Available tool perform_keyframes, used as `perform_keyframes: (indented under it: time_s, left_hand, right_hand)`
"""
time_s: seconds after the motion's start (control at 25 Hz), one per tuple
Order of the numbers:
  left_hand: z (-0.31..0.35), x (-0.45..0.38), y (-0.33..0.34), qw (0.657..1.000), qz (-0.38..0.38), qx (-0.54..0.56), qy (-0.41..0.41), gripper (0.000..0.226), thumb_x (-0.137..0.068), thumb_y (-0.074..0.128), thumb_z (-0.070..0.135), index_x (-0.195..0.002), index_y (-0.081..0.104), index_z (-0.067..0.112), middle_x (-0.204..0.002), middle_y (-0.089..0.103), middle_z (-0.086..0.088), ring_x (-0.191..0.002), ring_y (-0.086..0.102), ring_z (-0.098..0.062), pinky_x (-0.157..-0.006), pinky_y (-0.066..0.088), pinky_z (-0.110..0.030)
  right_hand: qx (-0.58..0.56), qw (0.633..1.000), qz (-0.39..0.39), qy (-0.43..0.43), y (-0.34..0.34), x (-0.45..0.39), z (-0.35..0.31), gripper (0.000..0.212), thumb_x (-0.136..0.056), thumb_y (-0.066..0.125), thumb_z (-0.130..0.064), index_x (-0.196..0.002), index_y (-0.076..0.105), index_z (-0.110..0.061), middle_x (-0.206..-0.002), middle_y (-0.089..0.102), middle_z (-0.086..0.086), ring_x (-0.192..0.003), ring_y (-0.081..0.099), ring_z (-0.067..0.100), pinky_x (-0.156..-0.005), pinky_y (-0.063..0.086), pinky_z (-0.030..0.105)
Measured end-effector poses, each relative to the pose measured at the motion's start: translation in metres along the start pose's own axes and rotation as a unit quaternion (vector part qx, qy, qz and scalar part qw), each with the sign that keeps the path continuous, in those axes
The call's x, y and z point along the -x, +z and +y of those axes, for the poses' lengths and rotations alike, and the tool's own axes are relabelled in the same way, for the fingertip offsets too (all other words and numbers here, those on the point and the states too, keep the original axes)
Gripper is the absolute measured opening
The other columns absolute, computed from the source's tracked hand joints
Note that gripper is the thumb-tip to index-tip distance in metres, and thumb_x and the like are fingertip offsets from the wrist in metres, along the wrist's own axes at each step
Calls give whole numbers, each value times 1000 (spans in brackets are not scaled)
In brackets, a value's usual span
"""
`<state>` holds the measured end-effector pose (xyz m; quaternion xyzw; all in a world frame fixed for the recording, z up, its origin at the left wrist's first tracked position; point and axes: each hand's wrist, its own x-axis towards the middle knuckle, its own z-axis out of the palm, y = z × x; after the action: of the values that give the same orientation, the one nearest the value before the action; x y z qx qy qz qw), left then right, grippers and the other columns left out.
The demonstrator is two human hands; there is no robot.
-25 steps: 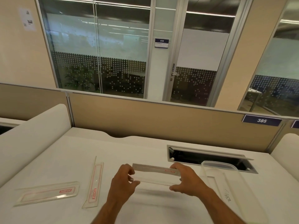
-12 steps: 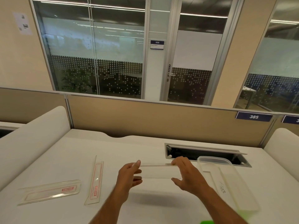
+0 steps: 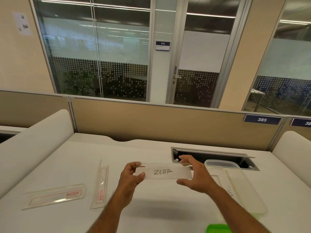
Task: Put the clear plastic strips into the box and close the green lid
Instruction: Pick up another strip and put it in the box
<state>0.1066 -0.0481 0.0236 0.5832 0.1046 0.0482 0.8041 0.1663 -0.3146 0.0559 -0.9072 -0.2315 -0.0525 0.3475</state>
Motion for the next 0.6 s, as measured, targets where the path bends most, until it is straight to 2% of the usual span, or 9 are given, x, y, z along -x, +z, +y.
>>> perform_keyframes:
  time_s: [0.16,0.32,0.48,0.6]
  left_hand:
    - [3,2,0,1000,-6,-5,12,41,-83,59,-17,-110,56,13,-120,61,-14,-111,61,-37,-82,58,-32]
    - [5,4,-2,1000,-3,-17,13,41,-83,58,-17,-110,55,13,-120,62,-14,-112,60,-36,-85,58,-34]
    - [6,8,-2,999,-19,-33,6,40,-82,58,-17,-109,56,13,-120,61,-12,-109,61,-34,-77,60,-27]
    - [3,11,-2,999,-38,-31,-2,41,-81,54,-21,-109,58,9,-122,58,-12,-110,60,-33,-76,59,-28]
  right_hand:
    - [2,1000,-18,0,0,-1,-2,82,-56,85,-51,-122,35,-56,-115,54,-26,-107,55,3,-72,43,-2]
    - [24,998,-49,-2,0,-3,-5,82,-57,85,-51,-122,35,-58,-117,54,-21,-103,55,5,-70,47,2]
    - [119,983,-138,5,-6,-11,-14,79,-52,79,-56,-123,46,-48,-115,57,-18,-95,58,6,-69,54,15]
    - [179,962,-208,4,0,-14,-26,81,-51,78,-59,-123,46,-46,-109,57,-17,-90,56,6,-68,53,17]
